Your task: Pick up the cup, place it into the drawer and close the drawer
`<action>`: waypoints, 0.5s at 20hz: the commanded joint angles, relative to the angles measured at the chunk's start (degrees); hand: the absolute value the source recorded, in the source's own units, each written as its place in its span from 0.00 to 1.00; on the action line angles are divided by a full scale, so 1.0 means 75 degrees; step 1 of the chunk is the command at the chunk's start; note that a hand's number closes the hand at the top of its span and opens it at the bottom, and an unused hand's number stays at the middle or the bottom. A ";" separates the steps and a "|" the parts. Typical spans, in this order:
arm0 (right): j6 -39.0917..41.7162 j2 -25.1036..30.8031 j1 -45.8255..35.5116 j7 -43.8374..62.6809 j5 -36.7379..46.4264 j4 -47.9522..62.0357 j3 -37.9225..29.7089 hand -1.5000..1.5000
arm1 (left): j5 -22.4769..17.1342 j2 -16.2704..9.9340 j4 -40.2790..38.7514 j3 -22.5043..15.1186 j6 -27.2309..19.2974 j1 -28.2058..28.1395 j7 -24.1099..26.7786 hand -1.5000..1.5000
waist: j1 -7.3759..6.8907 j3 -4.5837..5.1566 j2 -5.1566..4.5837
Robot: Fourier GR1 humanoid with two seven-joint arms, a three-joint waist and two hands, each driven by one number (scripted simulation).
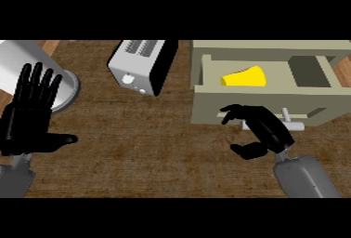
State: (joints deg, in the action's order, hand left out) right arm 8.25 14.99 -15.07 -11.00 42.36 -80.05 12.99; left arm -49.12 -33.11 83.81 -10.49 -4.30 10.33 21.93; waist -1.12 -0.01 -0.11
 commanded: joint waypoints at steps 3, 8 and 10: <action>-0.0661 -0.0385 -0.1121 -0.0620 0.0750 0.2494 -0.0101 0.00 | 0.0277 0.0183 -0.0029 0.0441 0.0455 -0.0314 0.0093 0.00 | 0.0056 -0.0001 -0.0005; -0.0736 -0.0610 -0.1963 -0.0911 0.0679 0.3825 -0.0626 0.00 | 0.0294 0.0144 -0.0320 0.1063 0.1163 -0.0564 -0.0038 0.00 | 0.0075 0.0000 0.0003; -0.0908 -0.0529 -0.2427 -0.1407 0.0656 0.4854 -0.0871 0.00 | 0.0567 0.0495 -0.0197 0.0779 0.0930 -0.0593 0.0059 0.00 | 0.0043 -0.0002 -0.0009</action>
State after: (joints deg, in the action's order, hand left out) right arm 1.47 11.06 -28.58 -18.58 47.48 -52.90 9.11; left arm -47.16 -31.44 81.80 -4.93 2.16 7.44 21.66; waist -0.78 0.13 0.06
